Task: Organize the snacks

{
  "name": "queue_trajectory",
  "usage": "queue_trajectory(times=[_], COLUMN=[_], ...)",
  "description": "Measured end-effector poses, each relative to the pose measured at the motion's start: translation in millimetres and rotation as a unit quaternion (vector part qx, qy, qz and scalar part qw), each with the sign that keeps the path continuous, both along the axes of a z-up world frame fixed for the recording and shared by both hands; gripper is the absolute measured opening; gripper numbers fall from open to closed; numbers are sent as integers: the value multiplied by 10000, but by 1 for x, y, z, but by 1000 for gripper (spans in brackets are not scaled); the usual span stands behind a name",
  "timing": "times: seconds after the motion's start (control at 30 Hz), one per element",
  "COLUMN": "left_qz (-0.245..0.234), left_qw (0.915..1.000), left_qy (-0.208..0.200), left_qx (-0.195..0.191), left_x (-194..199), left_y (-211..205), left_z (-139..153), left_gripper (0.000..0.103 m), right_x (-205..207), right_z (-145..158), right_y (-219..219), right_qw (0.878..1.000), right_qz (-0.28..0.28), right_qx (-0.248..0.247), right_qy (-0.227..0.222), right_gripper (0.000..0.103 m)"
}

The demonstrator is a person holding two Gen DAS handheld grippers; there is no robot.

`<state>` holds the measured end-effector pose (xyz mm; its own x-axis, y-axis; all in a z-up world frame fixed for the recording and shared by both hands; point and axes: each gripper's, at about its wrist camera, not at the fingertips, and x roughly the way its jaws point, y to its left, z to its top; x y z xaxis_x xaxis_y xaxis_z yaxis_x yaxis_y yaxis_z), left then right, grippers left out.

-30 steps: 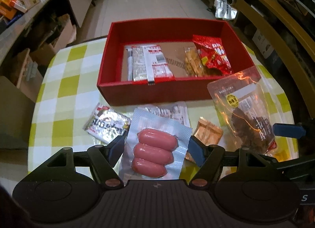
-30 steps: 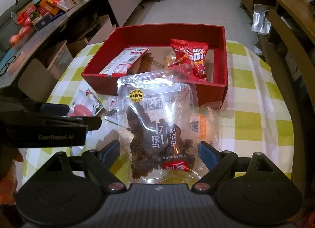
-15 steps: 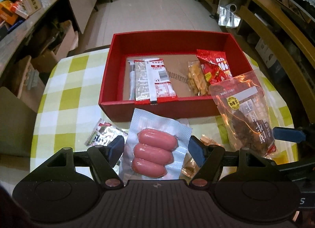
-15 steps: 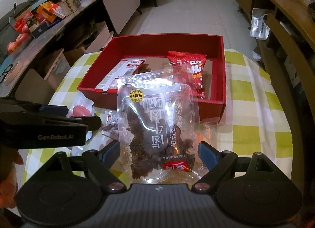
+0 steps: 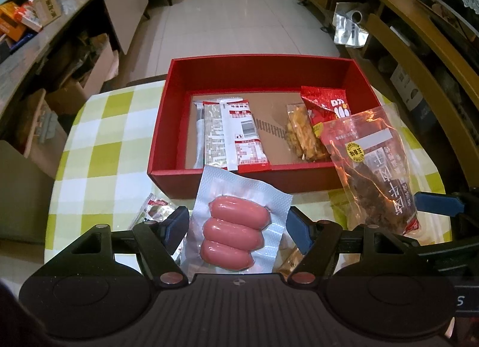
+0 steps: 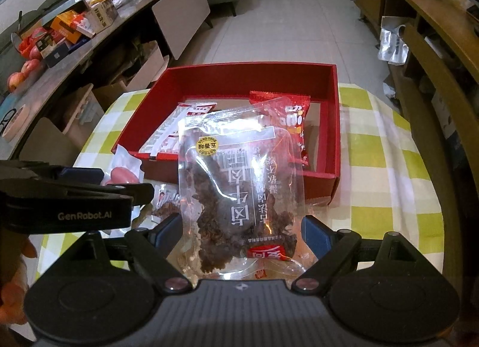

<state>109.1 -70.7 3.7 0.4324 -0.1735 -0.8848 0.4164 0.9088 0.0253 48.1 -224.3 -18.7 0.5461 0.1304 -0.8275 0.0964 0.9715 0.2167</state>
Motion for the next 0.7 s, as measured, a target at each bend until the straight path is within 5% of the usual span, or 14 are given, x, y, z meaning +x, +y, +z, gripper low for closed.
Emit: queue_trajectory(times=[0.7], left_qz=[168], left_qw=[9996], left_qy=[-70], left_qx=[-210], left_x=[36], left_y=[-16], left_z=[6], left_gripper=[76], right_x=[39], right_z=[6], right_y=[-11], right_qw=[9997], right_qz=[-120], right_qx=[63], right_qy=[-202], right_gripper=[92])
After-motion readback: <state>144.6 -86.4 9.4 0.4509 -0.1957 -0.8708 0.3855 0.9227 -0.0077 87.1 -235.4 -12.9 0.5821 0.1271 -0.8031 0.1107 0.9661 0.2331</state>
